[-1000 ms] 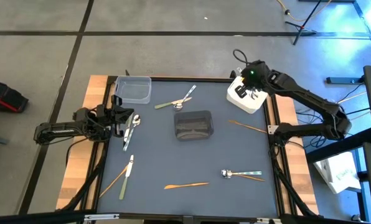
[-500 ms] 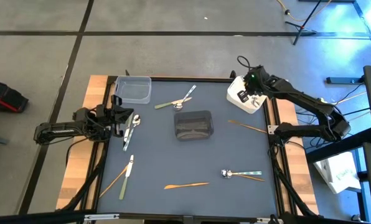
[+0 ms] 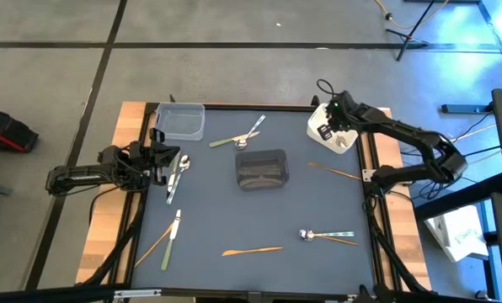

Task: Sort silverware by color (type)
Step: Put the green spoon into the white bin

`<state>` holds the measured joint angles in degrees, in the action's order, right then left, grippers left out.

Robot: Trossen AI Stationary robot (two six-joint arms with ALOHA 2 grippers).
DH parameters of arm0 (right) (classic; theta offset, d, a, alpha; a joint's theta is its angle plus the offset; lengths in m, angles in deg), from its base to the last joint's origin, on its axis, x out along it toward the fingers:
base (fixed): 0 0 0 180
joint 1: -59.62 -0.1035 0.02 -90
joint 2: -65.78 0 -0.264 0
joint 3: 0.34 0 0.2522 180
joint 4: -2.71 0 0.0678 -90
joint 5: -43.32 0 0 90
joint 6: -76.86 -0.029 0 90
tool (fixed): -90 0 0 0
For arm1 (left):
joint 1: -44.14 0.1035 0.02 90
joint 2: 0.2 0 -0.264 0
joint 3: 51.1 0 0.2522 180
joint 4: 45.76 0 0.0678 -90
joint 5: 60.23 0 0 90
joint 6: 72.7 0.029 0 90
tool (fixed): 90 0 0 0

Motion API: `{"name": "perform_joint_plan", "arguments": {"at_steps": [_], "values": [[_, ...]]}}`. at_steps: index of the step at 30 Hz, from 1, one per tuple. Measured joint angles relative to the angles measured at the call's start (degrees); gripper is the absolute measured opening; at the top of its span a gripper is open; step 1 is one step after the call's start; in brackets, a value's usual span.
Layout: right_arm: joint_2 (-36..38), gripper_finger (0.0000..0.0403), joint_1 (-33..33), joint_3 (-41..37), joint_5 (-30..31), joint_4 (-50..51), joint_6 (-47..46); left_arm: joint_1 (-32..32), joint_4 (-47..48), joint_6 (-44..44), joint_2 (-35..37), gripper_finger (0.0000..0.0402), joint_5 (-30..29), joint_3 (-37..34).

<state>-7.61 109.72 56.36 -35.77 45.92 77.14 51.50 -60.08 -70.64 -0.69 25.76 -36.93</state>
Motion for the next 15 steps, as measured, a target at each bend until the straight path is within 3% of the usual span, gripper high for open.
{"name": "perform_joint_plan", "arguments": {"at_steps": [10,15], "values": [[-2.81,0.0023,0.09,0.0,2.14,-0.09,0.01,0.02,0.02,-0.02,0.0,0.0008,0.0,0.0],[-2.82,0.0073,0.28,0.0,2.74,-0.09,0.02,0.02,0.04,-0.02,0.0,0.0008,0.0,0.0]]}}
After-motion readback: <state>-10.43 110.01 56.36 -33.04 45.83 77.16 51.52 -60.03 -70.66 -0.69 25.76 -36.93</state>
